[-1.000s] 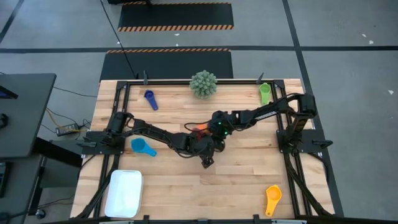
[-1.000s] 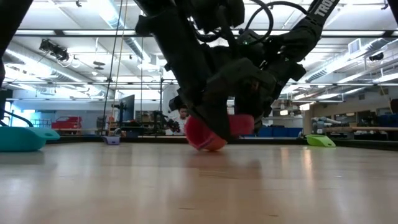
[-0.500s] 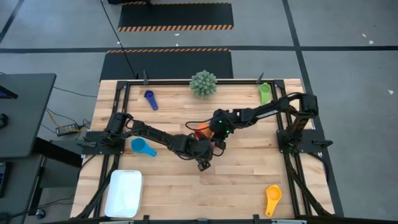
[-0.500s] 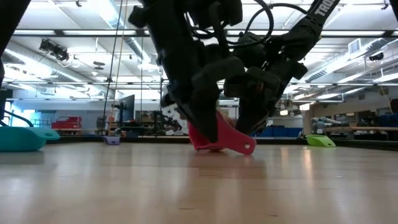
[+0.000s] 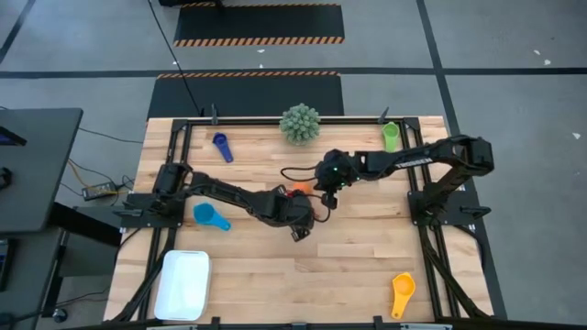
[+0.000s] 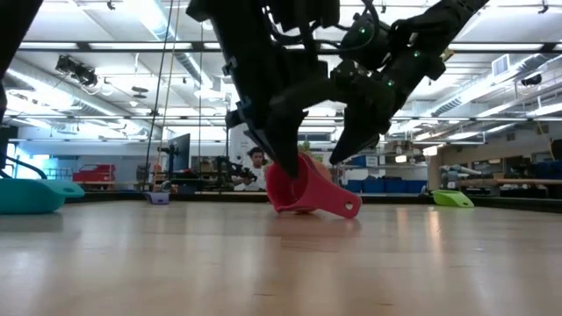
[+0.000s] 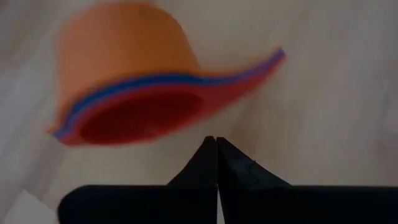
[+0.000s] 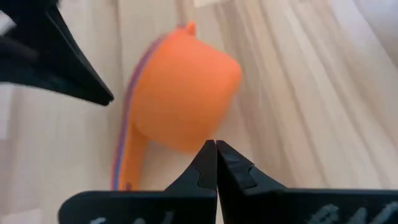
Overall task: Nest measuring cups in basket
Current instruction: Adjust the stacked measuring cups
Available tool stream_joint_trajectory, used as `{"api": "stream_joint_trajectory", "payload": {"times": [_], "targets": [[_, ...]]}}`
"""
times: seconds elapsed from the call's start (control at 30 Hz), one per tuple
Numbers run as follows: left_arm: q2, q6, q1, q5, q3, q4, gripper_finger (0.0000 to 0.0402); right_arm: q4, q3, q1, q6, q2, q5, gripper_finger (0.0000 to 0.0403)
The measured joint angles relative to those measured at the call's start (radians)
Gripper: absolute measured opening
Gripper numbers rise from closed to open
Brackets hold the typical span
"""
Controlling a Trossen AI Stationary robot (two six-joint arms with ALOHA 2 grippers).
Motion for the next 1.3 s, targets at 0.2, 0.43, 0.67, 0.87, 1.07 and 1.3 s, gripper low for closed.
{"api": "stream_joint_trajectory", "payload": {"times": [0.2, 0.43, 0.67, 0.87, 1.07, 1.3], "targets": [[0.000, 0.005, 0.039, 0.009, -0.007, 0.007, 0.0000, 0.030, 0.001, -0.027, -0.053, 0.040, 0.014, 0.0000], [0.014, 0.026, 0.056, 0.037, -0.007, 0.033, 0.0000, 0.048, 0.000, -0.055, -0.081, 0.071, -0.022, 0.0000], [0.055, 0.026, 0.064, 0.074, -0.008, 0.052, 0.0000, 0.060, 0.000, -0.069, -0.104, 0.084, -0.052, 0.0000], [0.059, 0.025, 0.090, 0.076, -0.008, 0.088, 0.0000, 0.070, 0.000, -0.068, -0.135, 0.098, -0.090, 0.0000], [0.059, 0.031, 0.116, 0.108, -0.008, 0.113, 0.0000, 0.077, 0.000, -0.068, -0.134, 0.150, -0.136, 0.0000], [0.058, 0.072, 0.133, 0.156, 0.016, 0.110, 0.0000, 0.096, -0.001, -0.062, -0.126, 0.204, -0.187, 0.0000]]}}
